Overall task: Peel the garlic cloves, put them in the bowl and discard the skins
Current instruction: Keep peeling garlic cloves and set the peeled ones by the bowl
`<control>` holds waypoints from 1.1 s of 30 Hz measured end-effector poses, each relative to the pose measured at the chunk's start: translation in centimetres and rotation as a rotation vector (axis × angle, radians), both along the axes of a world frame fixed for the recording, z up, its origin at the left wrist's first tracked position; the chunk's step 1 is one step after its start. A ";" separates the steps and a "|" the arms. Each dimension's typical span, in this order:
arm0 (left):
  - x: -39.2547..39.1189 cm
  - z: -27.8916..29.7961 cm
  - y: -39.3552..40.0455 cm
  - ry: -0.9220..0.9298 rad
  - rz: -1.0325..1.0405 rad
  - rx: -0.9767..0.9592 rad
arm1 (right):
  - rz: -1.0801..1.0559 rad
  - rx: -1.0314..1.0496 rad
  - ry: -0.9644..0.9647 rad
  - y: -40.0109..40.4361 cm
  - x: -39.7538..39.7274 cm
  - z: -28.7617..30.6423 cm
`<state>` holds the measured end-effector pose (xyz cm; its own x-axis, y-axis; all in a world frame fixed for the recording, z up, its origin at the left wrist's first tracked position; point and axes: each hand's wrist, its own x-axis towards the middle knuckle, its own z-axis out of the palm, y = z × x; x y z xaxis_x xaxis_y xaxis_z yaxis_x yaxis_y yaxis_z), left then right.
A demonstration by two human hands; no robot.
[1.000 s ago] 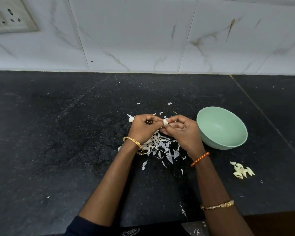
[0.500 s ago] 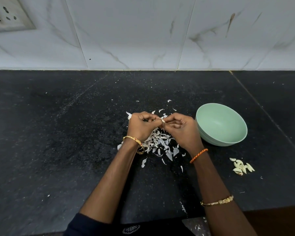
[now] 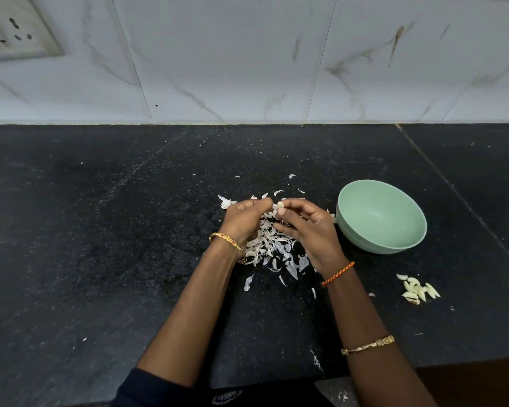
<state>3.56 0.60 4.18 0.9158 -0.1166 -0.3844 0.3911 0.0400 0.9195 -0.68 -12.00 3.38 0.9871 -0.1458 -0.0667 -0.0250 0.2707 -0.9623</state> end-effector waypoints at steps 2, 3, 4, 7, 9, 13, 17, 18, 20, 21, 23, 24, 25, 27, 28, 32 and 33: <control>0.0 0.0 -0.1 0.036 0.008 -0.016 | 0.005 0.053 0.021 0.1 0.0 -0.1; 0.0 0.0 -0.2 0.055 0.015 -0.021 | 0.003 0.087 0.031 0.1 0.0 -0.1; 0.0 0.1 -0.1 0.076 0.025 -0.020 | -0.006 0.130 0.039 0.1 0.0 -0.1; 0.2 0.0 0.3 0.120 0.050 -0.017 | -0.021 0.224 0.058 -0.5 0.1 0.2; 0.3 0.2 0.4 0.088 0.043 0.008 | 0.002 0.248 0.077 -1.0 0.2 0.4; 0.1 0.0 0.2 -0.191 -0.020 0.097 | 0.044 0.247 0.107 -1.3 0.2 0.3; 0.0 -0.2 0.5 -0.318 -0.043 0.092 | 0.078 0.251 0.116 -1.6 0.2 0.3; 0.0 -0.2 0.6 -0.327 -0.048 0.084 | 0.082 0.241 0.118 -1.7 0.2 0.3; -0.1 0.2 0.6 -0.332 -0.064 0.081 | 0.086 0.220 0.122 -1.7 0.1 0.2; -0.1 0.3 0.6 -0.333 -0.081 0.079 | 0.086 0.214 0.124 -1.8 0.1 0.2; -0.3 0.5 0.6 -0.342 -0.122 0.075 | 0.089 0.201 0.127 -1.8 0.1 0.3; -0.3 0.5 0.7 -0.355 -0.137 0.077 | 0.091 0.196 0.129 -1.7 0.1 0.3; -0.3 0.5 0.7 -0.371 -0.146 0.080 | 0.091 0.193 0.131 -1.7 0.1 0.3; -0.3 0.4 0.8 -0.412 -0.154 0.093 | 0.090 0.187 0.133 -1.7 0.1 0.4; -0.4 0.4 0.8 -0.433 -0.154 0.113 | 0.088 0.184 0.133 -1.7 0.1 0.4; -0.5 0.3 0.5 -0.515 -0.139 0.222 | 0.080 0.153 0.120 -1.8 0.1 0.5; -0.5 0.3 0.4 -0.510 -0.131 0.230 | 0.076 0.136 0.112 -1.8 0.0 0.5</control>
